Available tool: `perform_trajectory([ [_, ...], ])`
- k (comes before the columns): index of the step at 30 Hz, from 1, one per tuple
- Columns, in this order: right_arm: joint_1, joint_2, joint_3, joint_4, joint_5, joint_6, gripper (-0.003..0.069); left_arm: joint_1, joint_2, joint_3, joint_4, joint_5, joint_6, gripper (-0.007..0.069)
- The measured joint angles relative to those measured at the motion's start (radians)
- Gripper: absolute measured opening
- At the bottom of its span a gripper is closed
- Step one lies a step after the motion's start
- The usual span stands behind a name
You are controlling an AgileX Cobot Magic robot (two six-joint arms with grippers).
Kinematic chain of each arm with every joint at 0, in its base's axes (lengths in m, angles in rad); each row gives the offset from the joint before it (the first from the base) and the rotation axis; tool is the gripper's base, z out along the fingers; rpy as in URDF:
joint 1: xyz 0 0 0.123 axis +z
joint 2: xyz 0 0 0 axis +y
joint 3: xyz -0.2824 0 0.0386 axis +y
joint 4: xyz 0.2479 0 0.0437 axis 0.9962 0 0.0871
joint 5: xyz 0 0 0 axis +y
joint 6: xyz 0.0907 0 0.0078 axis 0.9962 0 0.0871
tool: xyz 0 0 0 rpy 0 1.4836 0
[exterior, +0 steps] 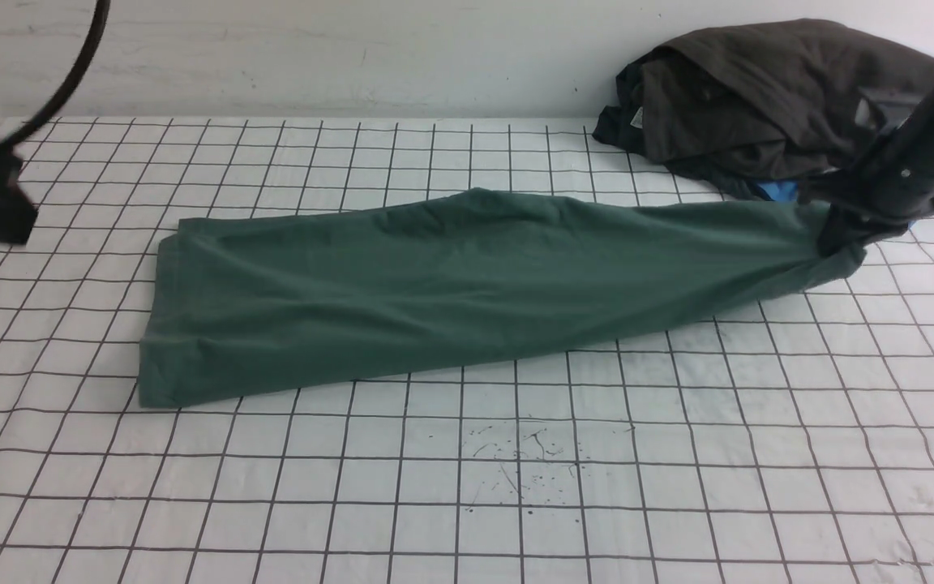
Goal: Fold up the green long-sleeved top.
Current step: Use the right arm to drag the right edge of the fabric to the left and folds it over the left edge
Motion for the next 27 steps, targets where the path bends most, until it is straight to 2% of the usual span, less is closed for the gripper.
perform_trajectory([
  [4,-0.039,-0.119,0.000,-0.195,0.014,0.067,0.0020,0.000,-0.230,0.285,0.002,0.004,0.000,0.0384],
  [5,-0.041,-0.129,0.000,-0.203,0.014,0.073,0.0020,0.000,-0.239,0.297,0.002,0.002,0.000,0.0384],
  [7,-0.059,-0.201,0.000,-0.269,0.019,0.112,0.0020,0.000,-0.347,0.454,0.002,-0.067,0.000,0.0384],
  [11,-0.038,-0.287,-0.008,-0.232,0.029,0.140,0.0020,0.000,-0.428,0.602,0.002,-0.215,0.000,0.0384],
  [14,0.082,-0.335,-0.017,-0.130,0.028,0.140,0.0020,0.000,-0.457,0.689,-0.002,-0.410,-0.001,0.0380],
  [15,0.133,-0.336,-0.018,-0.089,0.022,0.140,0.0020,0.000,-0.457,0.702,-0.010,-0.453,-0.002,0.0375],
  [16,0.143,-0.336,-0.018,-0.080,0.021,0.139,0.0020,0.000,-0.457,0.706,-0.013,-0.460,-0.002,0.0371],
  [17,0.232,-0.322,-0.018,-0.011,0.000,0.133,0.0020,0.000,-0.451,0.717,-0.032,-0.515,-0.003,0.0357],
  [18,0.243,-0.319,-0.018,0.006,-0.004,0.131,0.0020,0.000,-0.450,0.719,-0.034,-0.520,-0.003,0.0352],
  [19,0.330,-0.294,-0.018,0.061,-0.044,0.113,0.0020,0.000,-0.443,0.723,-0.052,-0.558,-0.003,0.0335],
  [21,0.428,-0.241,-0.018,0.130,-0.113,0.082,0.0020,0.000,-0.429,0.726,-0.079,-0.587,-0.003,0.0302],
  [22,0.437,-0.235,-0.017,0.130,-0.121,0.079,0.0020,0.000,-0.427,0.726,-0.081,-0.589,-0.003,0.0298],
  [23,0.510,-0.188,-0.017,0.171,-0.190,0.059,0.0020,0.000,-0.414,0.726,-0.089,-0.598,-0.003,0.0272],
  [27,0.615,-0.073,-0.017,0.204,-0.311,0.049,0.0020,0.000,-0.392,0.726,-0.095,-0.601,-0.003,0.0213],
])
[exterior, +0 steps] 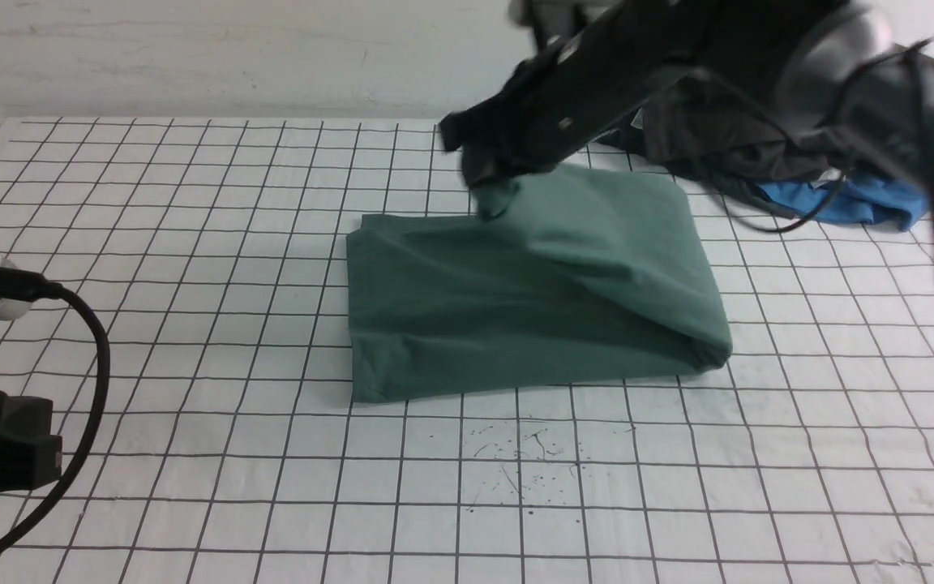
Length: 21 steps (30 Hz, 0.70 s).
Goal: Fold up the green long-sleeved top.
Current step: Use the right arm to drag the right edge of the fabric to the left and folds it over the left edge
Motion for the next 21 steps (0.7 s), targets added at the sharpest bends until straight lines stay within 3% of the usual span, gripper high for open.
perform_trajectory([
  [5,0.042,0.086,0.004,0.016,-0.065,0.000,0.0044,0.000,0.003,0.000,-0.002,0.001,0.000,0.0182],
  [8,0.042,0.102,0.006,0.060,-0.082,-0.008,0.0116,0.000,0.003,0.000,-0.003,0.010,0.000,0.0176],
  [11,0.042,0.093,0.006,0.127,-0.094,-0.082,0.0230,0.000,0.003,0.000,-0.003,0.013,0.000,0.0174],
  [14,0.042,0.065,0.006,0.129,-0.084,-0.184,0.0295,0.000,0.003,0.002,-0.003,0.012,0.000,0.0174],
  [21,0.040,0.027,0.001,0.045,0.009,-0.276,0.0293,0.000,0.003,0.011,-0.012,0.008,0.000,0.0174],
])
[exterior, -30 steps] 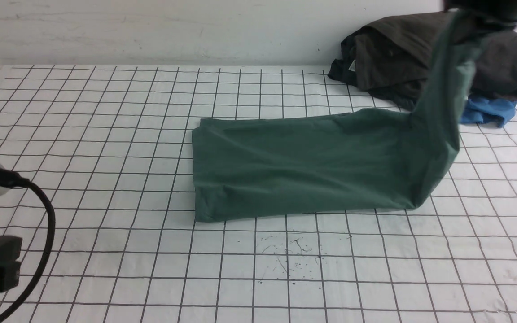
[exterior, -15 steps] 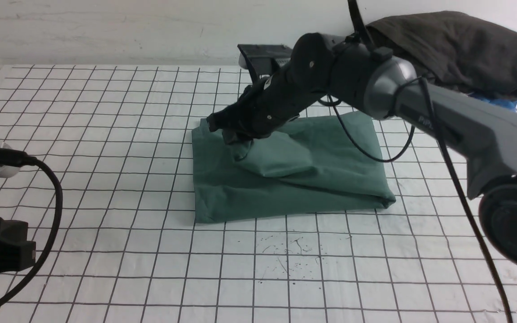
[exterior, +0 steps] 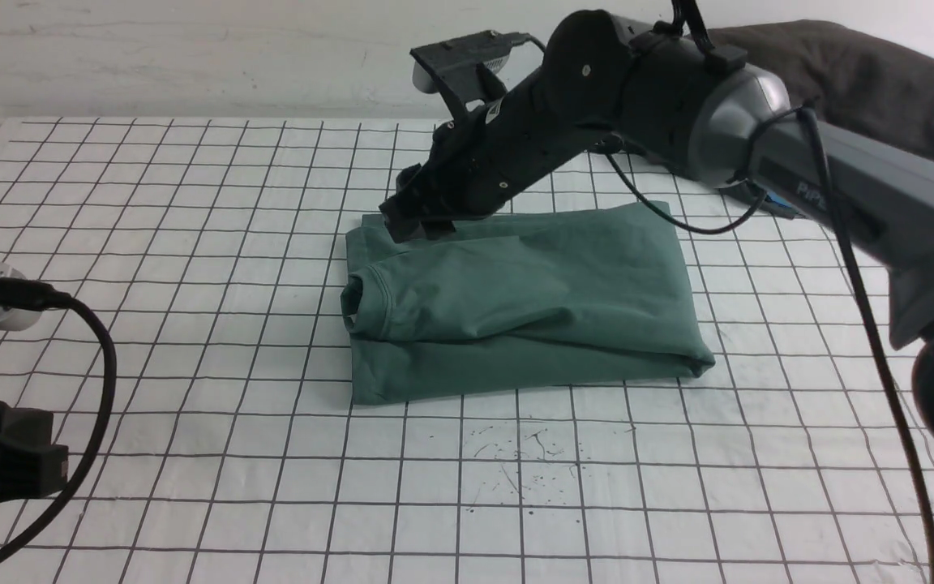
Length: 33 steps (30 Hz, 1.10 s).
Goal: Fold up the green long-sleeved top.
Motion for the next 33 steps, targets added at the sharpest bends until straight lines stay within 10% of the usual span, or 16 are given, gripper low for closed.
perform_trajectory([
  [10,0.035,0.186,0.000,0.200,-0.109,0.014,0.0050,-0.002,-0.002,0.001,-0.095,-0.026,0.044,0.0174],
  [15,0.054,0.186,0.002,0.262,-0.132,-0.059,-0.0008,-0.069,-0.091,0.001,-0.200,-0.026,0.279,0.0167],
  [27,-0.100,-0.219,0.031,-0.381,0.154,0.100,-0.0011,-0.171,-0.476,0.153,-0.293,-0.153,0.639,-0.0008],
  [33,-0.274,-0.244,0.239,-0.415,0.191,0.246,-0.0011,-0.171,-0.575,0.213,-0.319,-0.250,0.639,-0.0008],
])
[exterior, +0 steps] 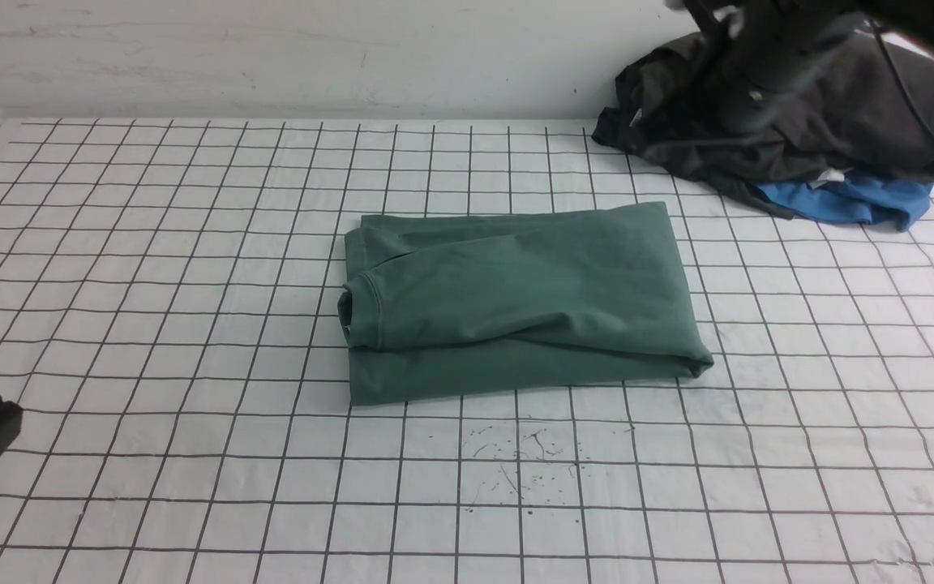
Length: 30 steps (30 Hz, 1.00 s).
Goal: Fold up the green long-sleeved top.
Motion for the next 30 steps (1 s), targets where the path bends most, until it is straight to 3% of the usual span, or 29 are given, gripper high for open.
perform_trajectory([
  [4,-0.033,0.023,0.236,0.076,-0.115,0.010,-0.0011,0.000,-0.040,0.023,-0.027,-0.052,0.000,-0.0008],
  [8,-0.002,0.034,0.430,0.128,-0.285,0.005,-0.0011,0.000,-0.063,0.045,-0.032,-0.082,0.000,-0.0008],
  [21,0.210,0.012,0.378,0.150,-0.512,-0.014,-0.0011,0.000,-0.075,0.066,-0.063,-0.110,0.000,-0.0008],
  [30,0.227,0.027,0.379,0.120,-0.437,-0.010,-0.0011,0.000,-0.075,0.066,-0.065,-0.110,0.000,-0.0008],
])
